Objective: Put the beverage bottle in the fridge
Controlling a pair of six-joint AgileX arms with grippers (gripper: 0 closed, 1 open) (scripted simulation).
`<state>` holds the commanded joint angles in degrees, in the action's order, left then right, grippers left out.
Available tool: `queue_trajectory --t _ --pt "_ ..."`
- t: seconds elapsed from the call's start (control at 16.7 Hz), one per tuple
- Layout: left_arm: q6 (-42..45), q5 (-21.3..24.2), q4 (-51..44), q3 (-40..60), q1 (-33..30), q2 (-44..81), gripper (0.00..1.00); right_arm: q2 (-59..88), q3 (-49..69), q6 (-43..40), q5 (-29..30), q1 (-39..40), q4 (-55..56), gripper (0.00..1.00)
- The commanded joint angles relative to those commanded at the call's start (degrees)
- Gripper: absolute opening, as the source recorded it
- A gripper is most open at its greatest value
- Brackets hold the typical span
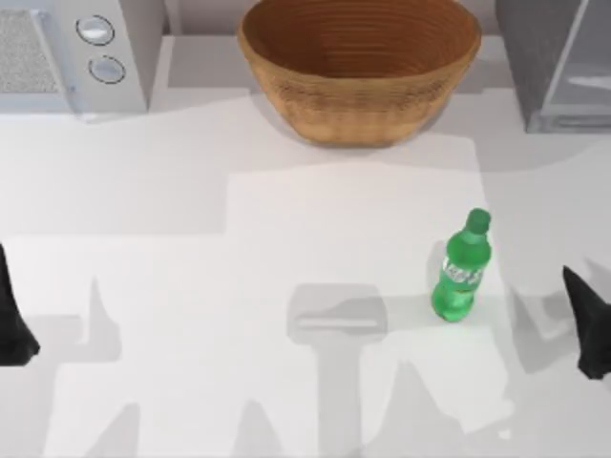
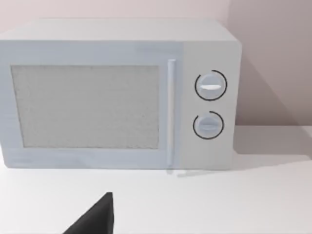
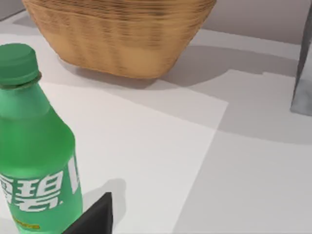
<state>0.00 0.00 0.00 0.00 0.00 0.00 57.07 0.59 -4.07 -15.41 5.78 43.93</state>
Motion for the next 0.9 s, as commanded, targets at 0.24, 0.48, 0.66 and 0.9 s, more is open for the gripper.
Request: queue_trajectory --t 0.24,0.48,0.66,0.9 --pt "0.0 0.0 0.0 0.0 0.0 0.0 1.00 13.7 1.0 -0.6 -4.3 1.7 12.4 1.00" --pt "0.0 0.0 0.0 0.0 0.0 0.0 1.00 30.9 2.5 -1.1 -9.0 3.4 27.3 1.00" --pt "0.0 0.0 0.0 0.0 0.0 0.0 1.00 42.2 3.5 -1.5 -12.3 4.5 37.5 1.00" --pt "0.0 0.0 0.0 0.0 0.0 0.0 1.00 51.0 4.3 -2.0 -15.1 5.5 46.1 1.00"
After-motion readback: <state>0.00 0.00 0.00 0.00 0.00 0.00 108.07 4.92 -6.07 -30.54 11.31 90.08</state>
